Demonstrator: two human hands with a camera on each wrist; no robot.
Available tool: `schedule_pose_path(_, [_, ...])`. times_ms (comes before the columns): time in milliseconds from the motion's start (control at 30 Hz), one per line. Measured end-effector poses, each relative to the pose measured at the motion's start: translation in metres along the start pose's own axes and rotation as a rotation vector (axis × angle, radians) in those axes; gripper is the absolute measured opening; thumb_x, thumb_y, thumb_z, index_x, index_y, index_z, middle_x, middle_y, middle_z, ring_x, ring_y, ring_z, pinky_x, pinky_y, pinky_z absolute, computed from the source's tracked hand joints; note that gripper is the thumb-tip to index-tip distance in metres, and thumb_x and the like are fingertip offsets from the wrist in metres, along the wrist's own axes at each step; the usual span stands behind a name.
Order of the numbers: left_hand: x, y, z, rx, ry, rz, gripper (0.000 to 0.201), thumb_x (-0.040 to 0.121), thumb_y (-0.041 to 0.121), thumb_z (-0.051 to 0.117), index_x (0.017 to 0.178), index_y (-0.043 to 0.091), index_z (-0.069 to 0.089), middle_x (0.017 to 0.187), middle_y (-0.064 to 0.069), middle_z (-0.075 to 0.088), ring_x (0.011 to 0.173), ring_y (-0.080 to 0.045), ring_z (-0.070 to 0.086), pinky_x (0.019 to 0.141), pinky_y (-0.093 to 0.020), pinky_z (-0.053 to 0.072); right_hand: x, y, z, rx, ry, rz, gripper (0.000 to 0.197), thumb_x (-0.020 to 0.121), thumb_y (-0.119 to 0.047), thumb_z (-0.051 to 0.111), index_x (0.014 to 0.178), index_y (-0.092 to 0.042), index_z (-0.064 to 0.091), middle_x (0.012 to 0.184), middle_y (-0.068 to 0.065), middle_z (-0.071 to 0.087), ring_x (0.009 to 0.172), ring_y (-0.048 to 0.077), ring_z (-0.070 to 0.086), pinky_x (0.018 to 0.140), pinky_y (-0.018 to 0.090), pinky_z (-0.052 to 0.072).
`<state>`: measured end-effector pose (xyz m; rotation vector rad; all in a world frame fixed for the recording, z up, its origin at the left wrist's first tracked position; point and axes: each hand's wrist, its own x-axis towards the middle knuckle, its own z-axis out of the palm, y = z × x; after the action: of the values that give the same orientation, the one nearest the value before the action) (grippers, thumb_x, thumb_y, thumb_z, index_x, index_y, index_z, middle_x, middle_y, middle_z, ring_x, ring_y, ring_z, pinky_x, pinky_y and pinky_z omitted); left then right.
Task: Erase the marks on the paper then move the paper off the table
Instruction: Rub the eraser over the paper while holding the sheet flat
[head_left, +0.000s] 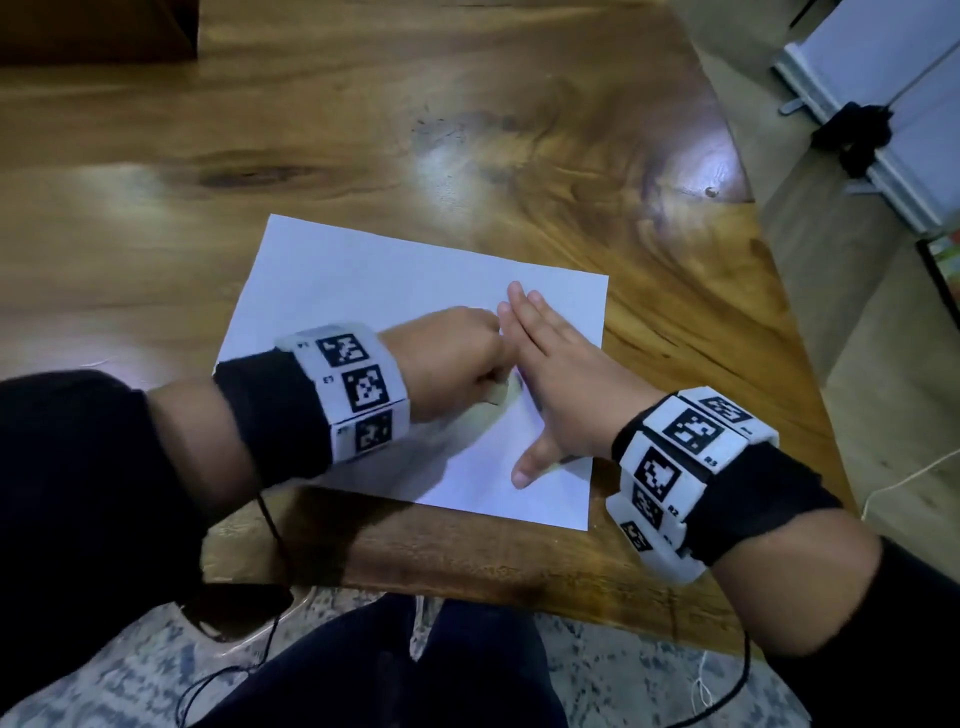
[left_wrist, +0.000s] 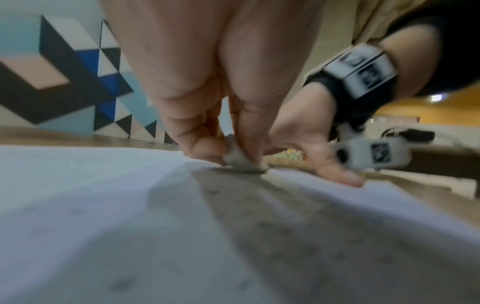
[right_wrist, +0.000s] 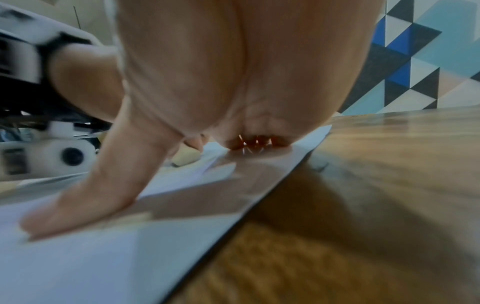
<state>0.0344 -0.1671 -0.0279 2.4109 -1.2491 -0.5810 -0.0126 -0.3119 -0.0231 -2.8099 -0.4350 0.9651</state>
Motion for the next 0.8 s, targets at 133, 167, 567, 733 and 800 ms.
schedule_pose_path(133, [-0.031, -0.001, 0.009, -0.076, -0.038, 0.067, 0.016, 0.082, 0.014, 0.053, 0.071, 0.005, 0.058, 0.066, 0.0, 0.043, 0.057, -0.017, 0.041, 0.053, -0.021, 0.03, -0.001, -0.001, 0.0, -0.01, 0.001, 0.008, 0.149, 0.053, -0.061, 0.079, 0.144, -0.009, -0.027, 0.149, 0.003, -0.039, 0.138, 0.015, -0.032, 0.108, 0.022, -0.015])
schedule_pose_path(167, [-0.043, 0.0, 0.01, -0.062, -0.082, 0.115, 0.021, 0.082, 0.019, 0.052, 0.065, 0.008, 0.057, 0.066, 0.0, 0.044, 0.056, -0.017, 0.04, 0.054, -0.019, 0.027, -0.001, -0.001, 0.0, -0.007, -0.001, 0.01, 0.149, 0.053, -0.061, 0.079, 0.143, -0.009, -0.028, 0.148, 0.003, -0.039, 0.138, 0.015, -0.032, 0.108, 0.022, -0.015])
schedule_pose_path(567, [-0.051, -0.013, 0.008, 0.001, -0.158, 0.127, 0.014, 0.076, 0.017, 0.059, 0.063, 0.013, 0.059, 0.069, -0.004, 0.052, 0.061, -0.023, 0.053, 0.055, -0.023, 0.037, 0.0, -0.001, 0.001, -0.003, -0.011, 0.017, 0.15, 0.054, -0.061, 0.079, 0.142, -0.01, -0.031, 0.147, 0.001, -0.041, 0.137, 0.014, -0.033, 0.108, 0.023, -0.015])
schedule_pose_path(733, [-0.033, -0.006, 0.003, 0.005, -0.116, 0.052, 0.017, 0.081, 0.024, 0.054, 0.08, 0.011, 0.065, 0.084, -0.009, 0.06, 0.077, -0.028, 0.058, 0.068, -0.029, 0.043, 0.0, -0.001, 0.0, -0.004, -0.009, 0.014, 0.149, 0.053, -0.06, 0.08, 0.143, -0.01, -0.029, 0.148, 0.003, -0.04, 0.138, 0.015, -0.032, 0.109, 0.024, -0.015])
schedule_pose_path(800, [-0.008, 0.004, -0.002, 0.028, -0.078, -0.023, 0.014, 0.084, 0.016, 0.054, 0.09, 0.007, 0.063, 0.096, -0.013, 0.059, 0.087, -0.029, 0.057, 0.074, -0.031, 0.04, -0.001, -0.002, -0.001, 0.012, -0.007, 0.019, 0.15, 0.053, -0.059, 0.081, 0.143, -0.011, -0.028, 0.148, 0.001, -0.04, 0.138, 0.014, -0.032, 0.108, 0.022, -0.015])
